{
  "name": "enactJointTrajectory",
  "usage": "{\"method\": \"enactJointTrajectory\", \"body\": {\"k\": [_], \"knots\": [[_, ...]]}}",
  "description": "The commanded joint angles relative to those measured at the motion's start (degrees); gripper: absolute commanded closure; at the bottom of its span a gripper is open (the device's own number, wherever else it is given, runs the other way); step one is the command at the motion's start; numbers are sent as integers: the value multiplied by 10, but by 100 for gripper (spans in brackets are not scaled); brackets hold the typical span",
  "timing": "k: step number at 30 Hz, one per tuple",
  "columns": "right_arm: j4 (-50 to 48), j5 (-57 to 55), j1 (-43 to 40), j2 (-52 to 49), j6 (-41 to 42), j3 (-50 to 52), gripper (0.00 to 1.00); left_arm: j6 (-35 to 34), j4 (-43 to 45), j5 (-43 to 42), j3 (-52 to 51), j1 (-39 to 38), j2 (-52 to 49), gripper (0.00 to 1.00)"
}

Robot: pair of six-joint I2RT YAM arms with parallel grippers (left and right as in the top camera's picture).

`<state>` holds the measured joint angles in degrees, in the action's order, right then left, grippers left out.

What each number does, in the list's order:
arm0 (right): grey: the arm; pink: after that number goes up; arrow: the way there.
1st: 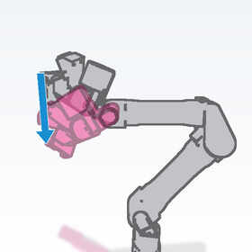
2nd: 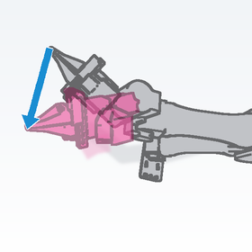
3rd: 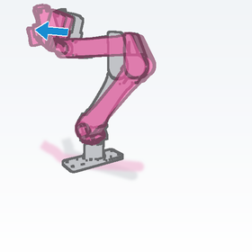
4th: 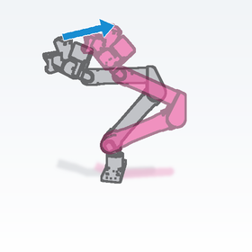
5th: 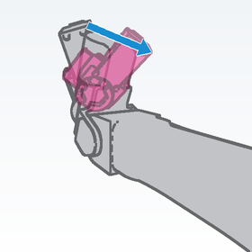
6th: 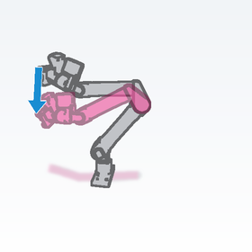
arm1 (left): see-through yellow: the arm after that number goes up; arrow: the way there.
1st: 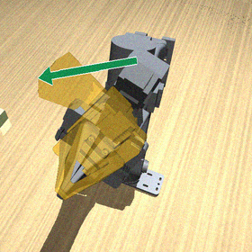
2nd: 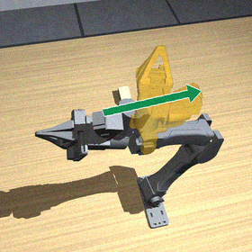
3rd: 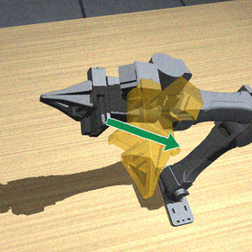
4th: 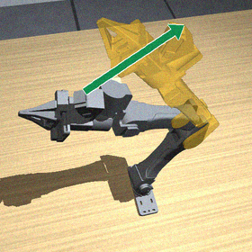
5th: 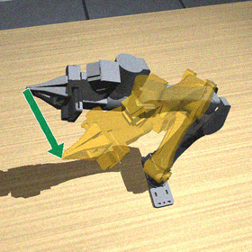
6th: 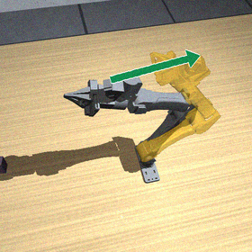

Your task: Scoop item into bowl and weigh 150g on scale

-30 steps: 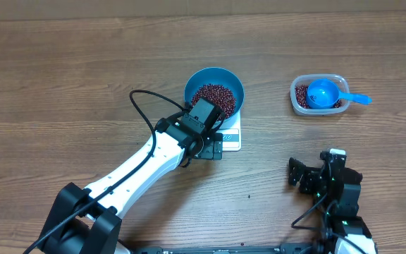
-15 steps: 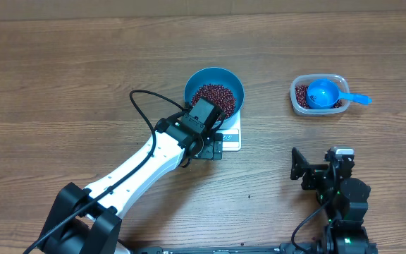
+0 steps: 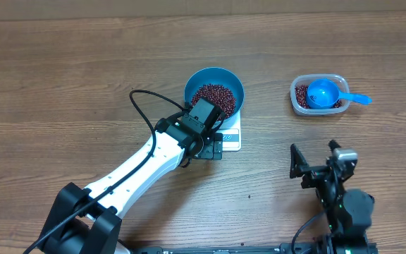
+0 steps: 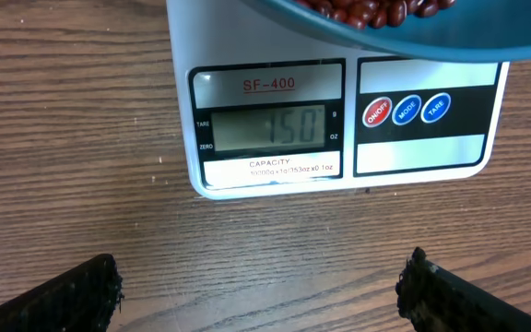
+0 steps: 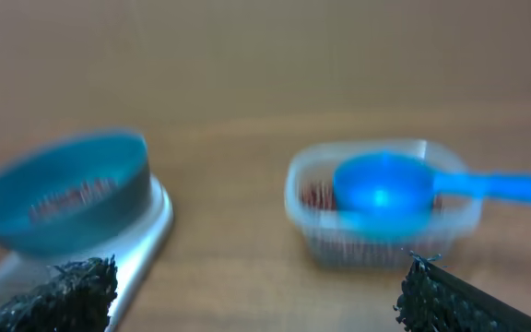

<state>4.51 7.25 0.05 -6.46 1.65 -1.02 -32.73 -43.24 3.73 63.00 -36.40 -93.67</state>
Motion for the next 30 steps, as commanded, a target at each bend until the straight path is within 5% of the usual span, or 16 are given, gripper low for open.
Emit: {"method": "enactJointTrajectory", "body": {"k": [1,30], "knots": [[-28,-1,3,61,-2,6,0,-7,0,10,-3,0,0,0],[-3,-1,-1,56,-2,5,0,-7,3,9,-3,1,0,0]]}}
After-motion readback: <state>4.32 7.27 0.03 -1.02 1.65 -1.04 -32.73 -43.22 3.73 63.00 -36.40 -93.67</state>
